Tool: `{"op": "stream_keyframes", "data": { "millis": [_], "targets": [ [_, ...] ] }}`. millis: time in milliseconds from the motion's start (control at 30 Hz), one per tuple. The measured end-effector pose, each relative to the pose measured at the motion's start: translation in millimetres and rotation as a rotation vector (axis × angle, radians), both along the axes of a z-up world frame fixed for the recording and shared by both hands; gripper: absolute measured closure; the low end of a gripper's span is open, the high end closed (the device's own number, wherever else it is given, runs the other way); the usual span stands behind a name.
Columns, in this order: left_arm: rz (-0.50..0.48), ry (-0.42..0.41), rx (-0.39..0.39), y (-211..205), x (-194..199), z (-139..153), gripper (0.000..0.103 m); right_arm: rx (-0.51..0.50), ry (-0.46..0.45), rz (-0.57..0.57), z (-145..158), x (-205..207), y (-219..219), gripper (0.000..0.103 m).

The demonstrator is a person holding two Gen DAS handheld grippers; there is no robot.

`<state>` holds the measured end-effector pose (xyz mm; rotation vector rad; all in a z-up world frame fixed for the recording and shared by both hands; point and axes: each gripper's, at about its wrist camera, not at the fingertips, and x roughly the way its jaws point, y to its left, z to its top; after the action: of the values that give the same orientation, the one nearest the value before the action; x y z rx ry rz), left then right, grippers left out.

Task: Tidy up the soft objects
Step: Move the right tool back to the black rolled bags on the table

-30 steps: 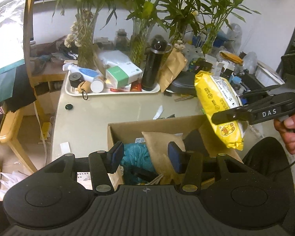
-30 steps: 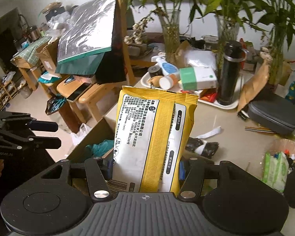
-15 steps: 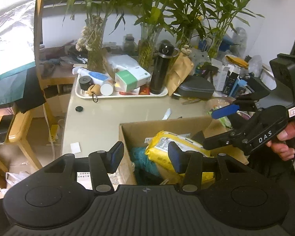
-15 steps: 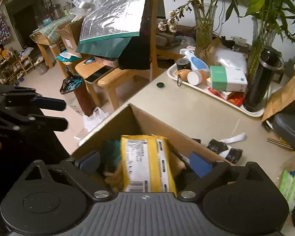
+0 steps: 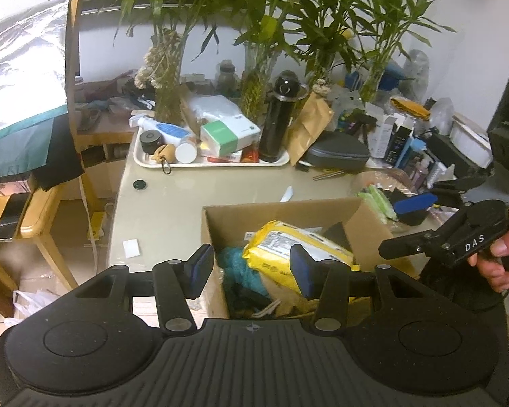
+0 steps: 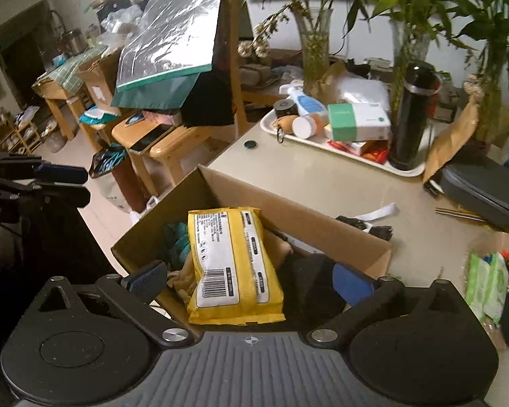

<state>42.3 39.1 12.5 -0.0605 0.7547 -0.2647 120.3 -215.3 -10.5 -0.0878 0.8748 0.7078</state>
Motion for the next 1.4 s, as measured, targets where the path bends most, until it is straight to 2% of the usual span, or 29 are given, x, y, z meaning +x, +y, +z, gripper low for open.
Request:
{"op": "stream_keyframes", "data": {
  "millis": [267, 533, 1033, 1400],
  "targets": [
    [-0.032, -0.037, 0.005, -11.5, 3.0, 11.8, 0.054, 0.012, -0.033, -0.038, 20.0, -9.6, -10.6, 0.000],
    [-0.015, -0.071, -0.015, -12.7, 7.1, 21.3, 0.054, 0.027, -0.056, -0.093, 27.8, -10.0, -25.3, 0.000],
    [-0.033, -0.087, -0.028, -1.0, 38.3, 14.0, 0.054, 0.071, -0.070, -0.245, 25.2, 29.2, -51.1, 0.000],
    [-0.057, -0.078, -0.041, -1.8, 67.6, 6.2, 0.054, 0.091, -0.017, -0.328, 5.3, 59.1, -63.0, 0.000]
  ]
}}
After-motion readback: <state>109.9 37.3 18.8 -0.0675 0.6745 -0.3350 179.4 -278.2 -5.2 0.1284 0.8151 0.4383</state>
